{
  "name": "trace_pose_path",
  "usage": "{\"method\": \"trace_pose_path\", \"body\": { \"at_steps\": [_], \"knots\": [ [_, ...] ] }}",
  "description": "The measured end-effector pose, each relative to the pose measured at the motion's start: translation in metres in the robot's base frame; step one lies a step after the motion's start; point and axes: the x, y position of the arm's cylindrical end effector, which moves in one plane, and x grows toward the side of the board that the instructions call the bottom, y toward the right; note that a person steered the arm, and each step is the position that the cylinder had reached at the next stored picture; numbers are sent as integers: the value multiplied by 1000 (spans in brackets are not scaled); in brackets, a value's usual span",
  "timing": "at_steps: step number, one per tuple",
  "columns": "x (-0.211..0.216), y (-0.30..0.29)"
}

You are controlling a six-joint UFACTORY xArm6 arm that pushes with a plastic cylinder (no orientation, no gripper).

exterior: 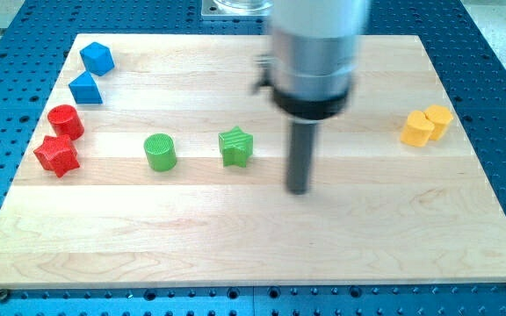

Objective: Separate the yellow blocks

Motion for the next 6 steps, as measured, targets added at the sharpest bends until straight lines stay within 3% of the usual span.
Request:
{"method": "trace_pose_path", "body": {
  "at_steps": [1,2,3,5,6],
  "knots": [
    [-27,128],
    [-70,191],
    [-78,161],
    [-56,53],
    [-92,80]
  ]
}}
